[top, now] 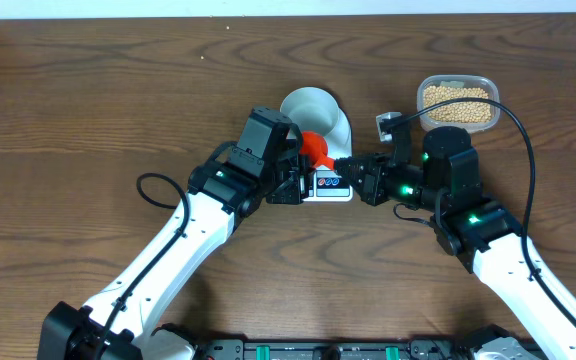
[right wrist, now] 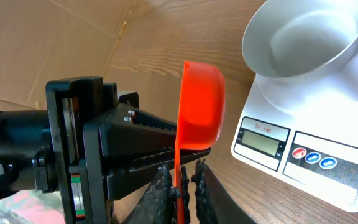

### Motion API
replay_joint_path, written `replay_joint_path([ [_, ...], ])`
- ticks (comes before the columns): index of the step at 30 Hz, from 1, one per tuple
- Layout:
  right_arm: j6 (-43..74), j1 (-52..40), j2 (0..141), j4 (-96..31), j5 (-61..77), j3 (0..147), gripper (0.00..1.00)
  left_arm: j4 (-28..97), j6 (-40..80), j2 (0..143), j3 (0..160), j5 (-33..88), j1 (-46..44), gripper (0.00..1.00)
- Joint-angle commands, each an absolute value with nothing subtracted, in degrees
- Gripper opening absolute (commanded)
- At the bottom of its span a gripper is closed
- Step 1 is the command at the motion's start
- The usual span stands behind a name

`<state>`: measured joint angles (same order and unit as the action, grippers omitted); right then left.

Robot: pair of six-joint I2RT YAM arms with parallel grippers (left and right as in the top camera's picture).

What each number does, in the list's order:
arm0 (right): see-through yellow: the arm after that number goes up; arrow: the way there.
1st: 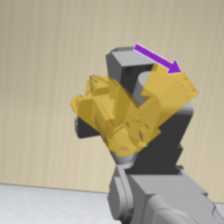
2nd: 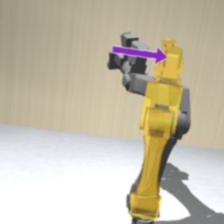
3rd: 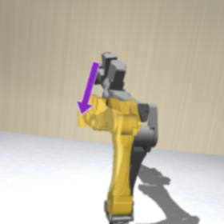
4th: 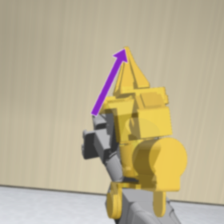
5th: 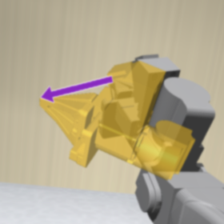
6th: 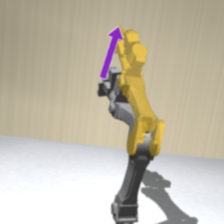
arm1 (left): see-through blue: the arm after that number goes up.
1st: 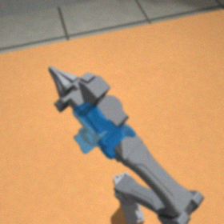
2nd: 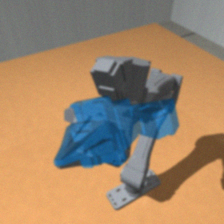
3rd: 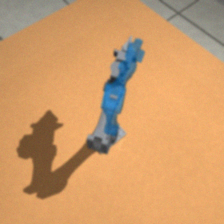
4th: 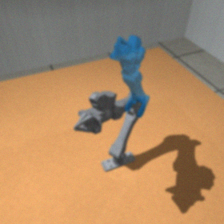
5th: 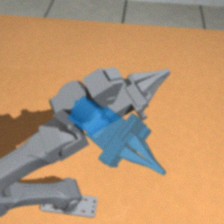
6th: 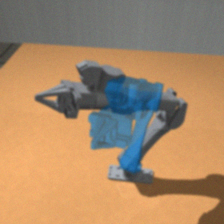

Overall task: Scoop item into bowl and weigh 50g on scale
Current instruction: 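Grasp the red scoop handle with the right gripper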

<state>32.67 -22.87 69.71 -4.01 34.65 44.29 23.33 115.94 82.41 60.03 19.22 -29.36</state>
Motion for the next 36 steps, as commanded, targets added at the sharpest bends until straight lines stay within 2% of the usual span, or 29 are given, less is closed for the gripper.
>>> replay_joint_path([
  [1,32.75,-23.35,69.89,-4.08,34.2,45.5,0.1,23.24,118.39,82.41,60.18,19.53,-29.61,0.07],
  [10,32.75,-23.35,69.89,-4.1,34.17,45.5,0.02,23.29,118.34,82.41,60.18,19.53,-29.61,0.07],
  [19,32.75,-23.35,69.89,-4.1,34.17,45.5,0.01,23.31,118.17,82.41,60.18,19.53,-29.61,0.08],
  [20,32.75,-23.35,69.89,-4.1,34.17,45.5,0.01,23.49,118.17,82.41,60.18,19.53,-29.61,0.11],
  [25,32.73,-23.35,69.89,-4.08,33.95,45.5,0.01,23.51,118.17,82.41,60.18,19.53,-29.61,0.45],
  [32,32.73,-23.33,69.89,-4.1,33.28,45.5,0.01,23.53,118.15,82.41,60.18,19.51,-29.61,0.64],
  [36,32.73,-23.24,69.89,-4.12,32.58,45.5,0.01,24.4,115.85,82.41,60.18,18.13,-29.58,0.68],
])
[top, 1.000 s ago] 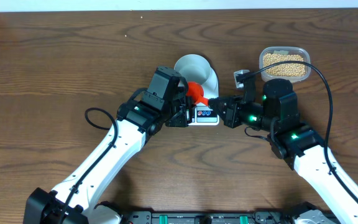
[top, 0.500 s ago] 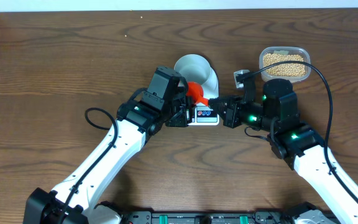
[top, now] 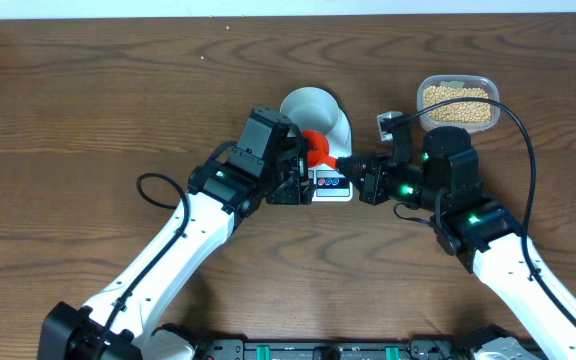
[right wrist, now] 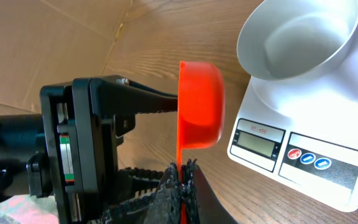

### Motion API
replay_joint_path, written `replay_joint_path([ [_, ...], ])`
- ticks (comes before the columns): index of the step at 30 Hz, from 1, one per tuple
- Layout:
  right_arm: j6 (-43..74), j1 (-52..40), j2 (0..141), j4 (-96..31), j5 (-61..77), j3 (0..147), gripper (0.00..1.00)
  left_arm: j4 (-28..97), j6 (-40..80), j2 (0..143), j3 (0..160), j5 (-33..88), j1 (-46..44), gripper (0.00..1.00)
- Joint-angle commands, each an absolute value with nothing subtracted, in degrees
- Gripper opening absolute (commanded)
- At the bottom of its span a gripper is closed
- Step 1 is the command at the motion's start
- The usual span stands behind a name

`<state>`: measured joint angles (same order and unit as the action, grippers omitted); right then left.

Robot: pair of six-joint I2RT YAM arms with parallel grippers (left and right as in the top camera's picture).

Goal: Scoop item into bowl and weigh 50g on scale

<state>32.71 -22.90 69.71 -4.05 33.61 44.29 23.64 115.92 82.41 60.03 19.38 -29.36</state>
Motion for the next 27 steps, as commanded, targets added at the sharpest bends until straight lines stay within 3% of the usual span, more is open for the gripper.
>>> replay_joint_path([
  [1,32.73,-23.24,69.89,-4.23,32.34,45.5,0.01,24.6,114.5,82.41,60.18,17.23,-29.58,0.68],
  [20,30.28,-21.3,69.87,-9.87,23.9,45.52,0.01,24.43,57.65,82.41,60.18,-5.61,-29.54,0.68],
  [27,26.0,-18.41,69.43,-11.4,23.92,45.54,0.01,23.33,36.75,82.24,60.18,-3.29,-29.56,0.67],
])
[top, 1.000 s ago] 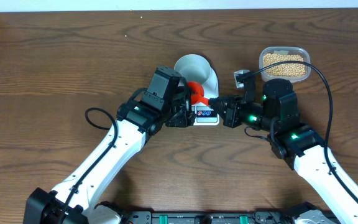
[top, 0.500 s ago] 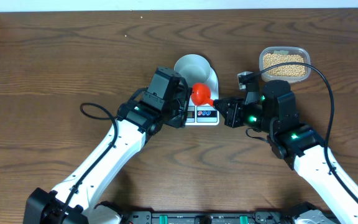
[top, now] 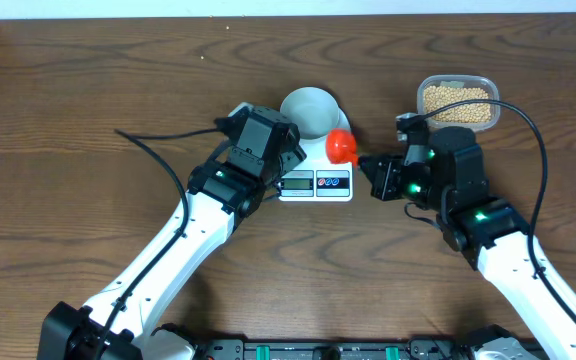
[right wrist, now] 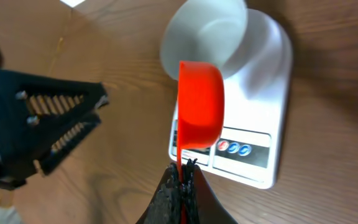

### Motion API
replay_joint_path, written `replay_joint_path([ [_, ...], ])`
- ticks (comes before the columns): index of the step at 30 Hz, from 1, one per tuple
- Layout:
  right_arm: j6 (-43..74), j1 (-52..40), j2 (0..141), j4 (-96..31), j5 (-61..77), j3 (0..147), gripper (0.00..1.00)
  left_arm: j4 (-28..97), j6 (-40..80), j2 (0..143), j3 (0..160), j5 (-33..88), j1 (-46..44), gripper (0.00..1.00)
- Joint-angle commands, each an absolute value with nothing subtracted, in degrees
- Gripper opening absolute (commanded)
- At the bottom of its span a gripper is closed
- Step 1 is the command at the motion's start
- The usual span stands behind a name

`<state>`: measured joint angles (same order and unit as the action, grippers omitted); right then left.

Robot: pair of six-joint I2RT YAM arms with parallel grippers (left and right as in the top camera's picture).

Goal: Scoop item into bowl and weigh 50g on scale

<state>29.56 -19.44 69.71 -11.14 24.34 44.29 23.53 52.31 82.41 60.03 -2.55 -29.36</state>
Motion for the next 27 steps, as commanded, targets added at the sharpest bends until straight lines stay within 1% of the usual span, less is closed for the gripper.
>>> replay_joint_path([
  [1,25.52,-18.09,69.01,-11.64,23.92,45.54,0.01,23.24,33.47,82.21,60.18,-2.26,-29.56,0.67],
  [2,25.41,-17.8,68.58,-11.84,23.92,45.54,0.01,23.24,31.35,82.21,60.18,-1.5,-29.56,0.66],
  [4,25.41,-17.04,67.11,-12.19,23.9,45.56,0.01,23.31,28.16,82.24,60.18,0.67,-29.56,0.59],
  [5,25.41,-16.73,66.52,-12.27,23.9,45.58,0.01,23.33,27.73,82.24,60.18,1.37,-29.58,0.57],
  [9,25.45,-14.22,62.65,-13.13,23.86,45.76,0.02,23.94,27.68,82.3,60.18,4.21,-30.09,0.45],
  [13,25.69,-10.74,59.35,-15.53,23.88,45.76,0.02,26.33,27.64,82.37,60.18,4.54,-32.1,0.4],
  [16,25.69,-7.66,56.9,-18.74,23.88,45.82,0.01,27.38,27.64,82.98,60.12,4.51,-34.02,0.3],
  [19,25.61,-5.8,55.29,-21.32,23.86,46.19,0.01,27.16,26.79,84.75,60.12,4.49,-35.4,0.12],
  [20,25.58,-5.56,54.81,-22.22,23.64,46.54,0.01,26.92,25.65,85.82,60.12,4.51,-35.81,0.09],
  [21,25.34,-5.58,54.46,-23.22,23.09,47.07,0.01,26.74,24.14,86.89,60.12,4.51,-36.14,0.08],
  [27,20.6,-5.76,54.37,-31.66,17.3,53.17,0.02,23.42,16.99,93.51,60.12,4.54,-36.75,0.08],
])
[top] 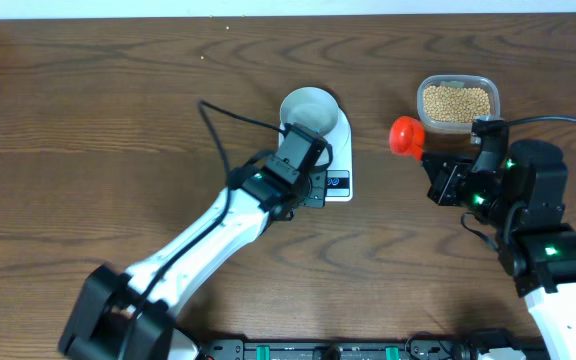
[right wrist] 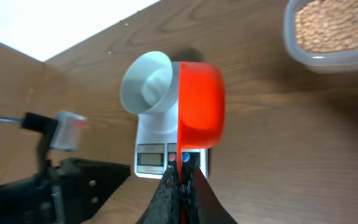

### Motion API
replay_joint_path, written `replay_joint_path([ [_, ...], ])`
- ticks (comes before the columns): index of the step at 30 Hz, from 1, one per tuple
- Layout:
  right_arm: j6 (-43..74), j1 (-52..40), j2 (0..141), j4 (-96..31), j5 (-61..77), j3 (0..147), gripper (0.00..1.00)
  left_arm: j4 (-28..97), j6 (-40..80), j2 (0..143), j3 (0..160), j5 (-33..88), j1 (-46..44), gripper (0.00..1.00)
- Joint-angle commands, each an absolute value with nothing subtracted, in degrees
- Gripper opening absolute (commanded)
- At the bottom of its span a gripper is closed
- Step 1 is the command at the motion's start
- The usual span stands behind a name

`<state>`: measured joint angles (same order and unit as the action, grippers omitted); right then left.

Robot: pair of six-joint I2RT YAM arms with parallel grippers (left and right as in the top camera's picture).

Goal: Scoop item into bowl and weigh 50g on scale

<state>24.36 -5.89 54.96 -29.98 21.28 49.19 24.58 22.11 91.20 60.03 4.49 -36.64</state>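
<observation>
A red scoop [top: 405, 135] hangs in the air just left of the clear tub of beans [top: 457, 102], its cup turned on its side and showing nothing inside in the right wrist view [right wrist: 201, 106]. My right gripper [top: 433, 160] is shut on its thin handle [right wrist: 180, 177]. The white bowl [top: 308, 106] stands on the white scale [top: 341, 135], to the left of the scoop. My left gripper [top: 316, 188] sits low over the scale's front left corner. Its jaws are hidden under the wrist, and it shows only as a dark block [right wrist: 86, 180].
The left arm slants from the bottom left up to the scale, with a black cable [top: 230, 118] looping above it. The right arm fills the lower right. Bare wooden table [top: 88, 110] lies at the far left and back.
My right gripper has carried the scoop to the right, from beside the scale to just left of the bean tub. The left gripper has moved right, onto the scale's front.
At first the left gripper held the scoop in front of the scale, with my right fingers apart around its handle. The right then shut on the handle. Later the left stood open and clear to the left. Now the right holds the scoop by the tub.
</observation>
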Motion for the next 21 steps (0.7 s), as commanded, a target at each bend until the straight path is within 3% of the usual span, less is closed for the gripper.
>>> replay_joint_path([
  [1,19.7,-5.76,54.37,-33.04,15.84,54.24,0.02,22.59,15.94,94.41,60.12,4.54,-36.75,0.08],
  [8,15.53,-5.76,54.63,-37.1,11.88,56.73,0.01,16.84,10.2,98.48,60.12,4.54,-38.52,0.08],
  [21,15.14,-5.67,54.76,-37.12,11.9,56.73,0.02,14.59,10.07,102.56,60.12,-0.84,-39.55,0.08],
])
